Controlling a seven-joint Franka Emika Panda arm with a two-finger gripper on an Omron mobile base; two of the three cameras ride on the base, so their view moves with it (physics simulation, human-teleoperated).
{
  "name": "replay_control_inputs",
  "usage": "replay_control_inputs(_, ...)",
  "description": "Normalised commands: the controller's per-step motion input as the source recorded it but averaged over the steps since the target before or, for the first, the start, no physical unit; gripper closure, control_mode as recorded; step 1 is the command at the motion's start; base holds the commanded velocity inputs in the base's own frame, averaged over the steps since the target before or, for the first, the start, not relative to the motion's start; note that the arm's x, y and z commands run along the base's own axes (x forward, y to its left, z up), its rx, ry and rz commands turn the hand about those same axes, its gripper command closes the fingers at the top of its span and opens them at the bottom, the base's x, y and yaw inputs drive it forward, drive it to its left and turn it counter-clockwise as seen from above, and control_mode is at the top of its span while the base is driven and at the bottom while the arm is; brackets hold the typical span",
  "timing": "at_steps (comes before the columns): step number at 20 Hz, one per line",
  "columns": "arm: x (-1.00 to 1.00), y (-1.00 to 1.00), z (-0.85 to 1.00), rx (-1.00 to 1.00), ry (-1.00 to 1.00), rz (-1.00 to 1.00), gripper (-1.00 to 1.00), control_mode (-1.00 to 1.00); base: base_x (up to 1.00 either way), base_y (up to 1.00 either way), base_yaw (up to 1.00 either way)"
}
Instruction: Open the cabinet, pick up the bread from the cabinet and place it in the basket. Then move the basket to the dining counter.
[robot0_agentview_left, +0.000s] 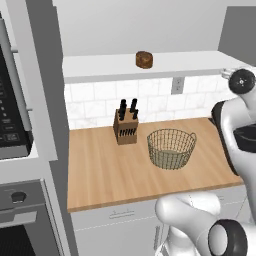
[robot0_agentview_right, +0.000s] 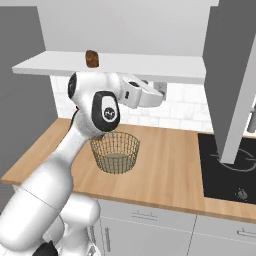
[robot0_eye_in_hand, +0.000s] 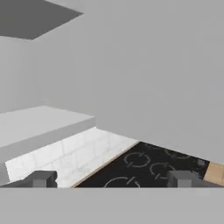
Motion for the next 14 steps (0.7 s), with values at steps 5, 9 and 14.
replay_control_inputs(5,0.49,0.38,0.0,0.21,0.21,0.38,-1.0,-1.0,0.0,0.0,0.0)
replay_control_inputs(9,0.37,0.29,-0.06,0.15,0.15,0.4,-1.0,-1.0,0.0,0.0,0.0)
replay_control_inputs(14,0.39,0.45,-0.13,0.07,0.04,0.31,-1.0,-1.0,0.0,0.0,0.0)
